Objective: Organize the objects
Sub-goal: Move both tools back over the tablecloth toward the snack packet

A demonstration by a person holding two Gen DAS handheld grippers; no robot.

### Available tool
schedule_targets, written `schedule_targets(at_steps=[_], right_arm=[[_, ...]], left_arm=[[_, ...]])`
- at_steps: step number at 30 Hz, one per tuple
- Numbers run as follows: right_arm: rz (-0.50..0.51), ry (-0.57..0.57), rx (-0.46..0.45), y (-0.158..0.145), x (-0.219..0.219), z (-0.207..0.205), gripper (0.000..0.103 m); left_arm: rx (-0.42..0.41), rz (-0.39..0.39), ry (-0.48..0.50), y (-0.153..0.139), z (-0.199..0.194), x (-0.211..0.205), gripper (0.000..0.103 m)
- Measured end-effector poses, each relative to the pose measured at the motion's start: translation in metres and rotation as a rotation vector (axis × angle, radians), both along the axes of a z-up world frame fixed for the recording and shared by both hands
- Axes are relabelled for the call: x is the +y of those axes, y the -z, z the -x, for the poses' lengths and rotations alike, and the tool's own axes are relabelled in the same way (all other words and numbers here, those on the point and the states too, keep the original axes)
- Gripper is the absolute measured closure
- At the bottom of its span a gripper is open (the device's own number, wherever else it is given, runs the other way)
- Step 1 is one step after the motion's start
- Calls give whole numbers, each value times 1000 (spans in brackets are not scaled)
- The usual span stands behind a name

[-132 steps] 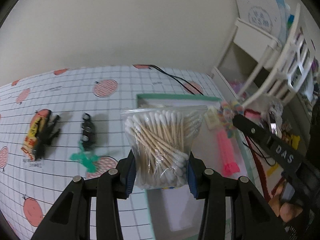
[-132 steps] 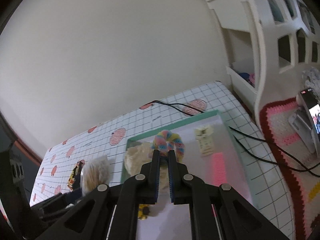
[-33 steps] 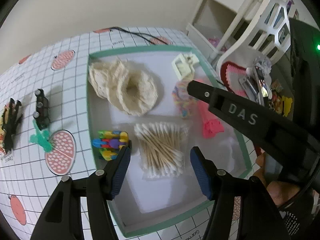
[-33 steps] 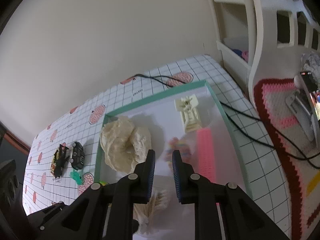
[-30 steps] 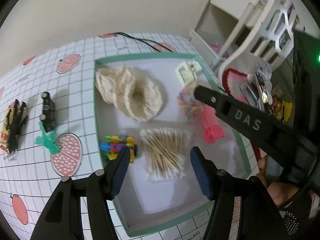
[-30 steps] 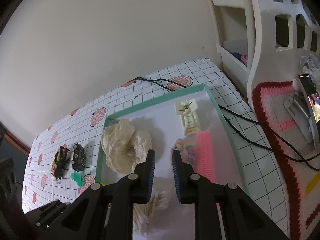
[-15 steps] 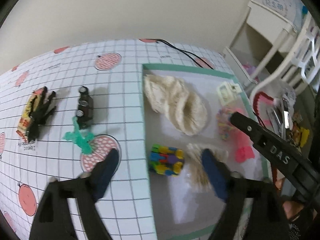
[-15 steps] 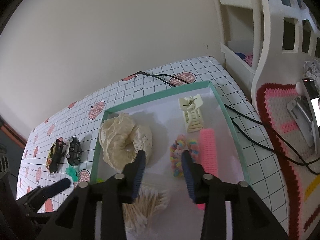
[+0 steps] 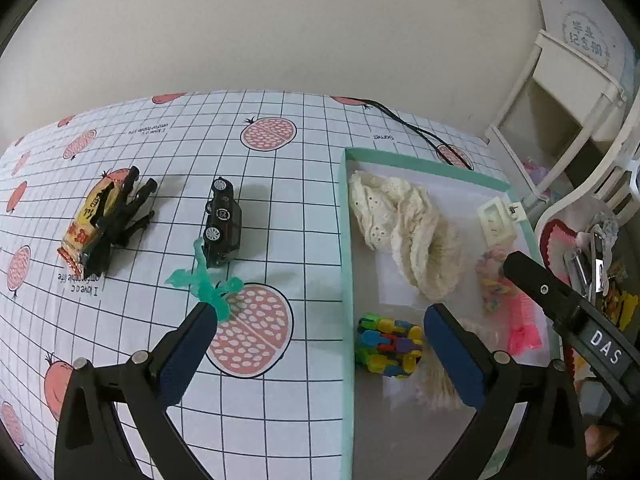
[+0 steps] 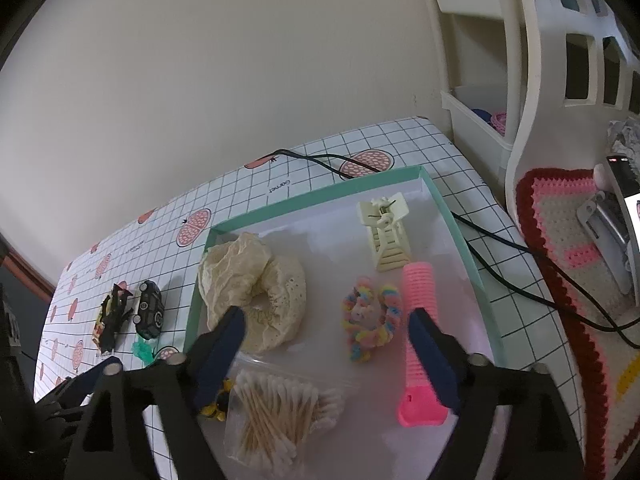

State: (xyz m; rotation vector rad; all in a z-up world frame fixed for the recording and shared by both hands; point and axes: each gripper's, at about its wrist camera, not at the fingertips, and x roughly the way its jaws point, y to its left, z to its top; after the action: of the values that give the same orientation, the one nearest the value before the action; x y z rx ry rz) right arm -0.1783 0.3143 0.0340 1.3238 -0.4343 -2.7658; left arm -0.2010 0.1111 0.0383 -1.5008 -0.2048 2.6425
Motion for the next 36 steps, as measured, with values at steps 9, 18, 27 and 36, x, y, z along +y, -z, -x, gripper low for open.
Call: schedule_targets(at_steps=[9, 18, 27, 36], right_arm=[[3, 9, 13, 2, 0, -1, 0], [2, 7, 17, 4, -1, 0, 0], [-13, 2, 77, -12, -15, -2, 0], [-24, -43, 148, -39, -46, -6, 0]], left_arm=[[32, 5, 1, 0, -2, -1, 0], [58, -13, -14, -1, -2, -7, 0], [118, -33, -94, -21, -3, -41, 0], [191, -17, -282, -47, -10, -124, 0]])
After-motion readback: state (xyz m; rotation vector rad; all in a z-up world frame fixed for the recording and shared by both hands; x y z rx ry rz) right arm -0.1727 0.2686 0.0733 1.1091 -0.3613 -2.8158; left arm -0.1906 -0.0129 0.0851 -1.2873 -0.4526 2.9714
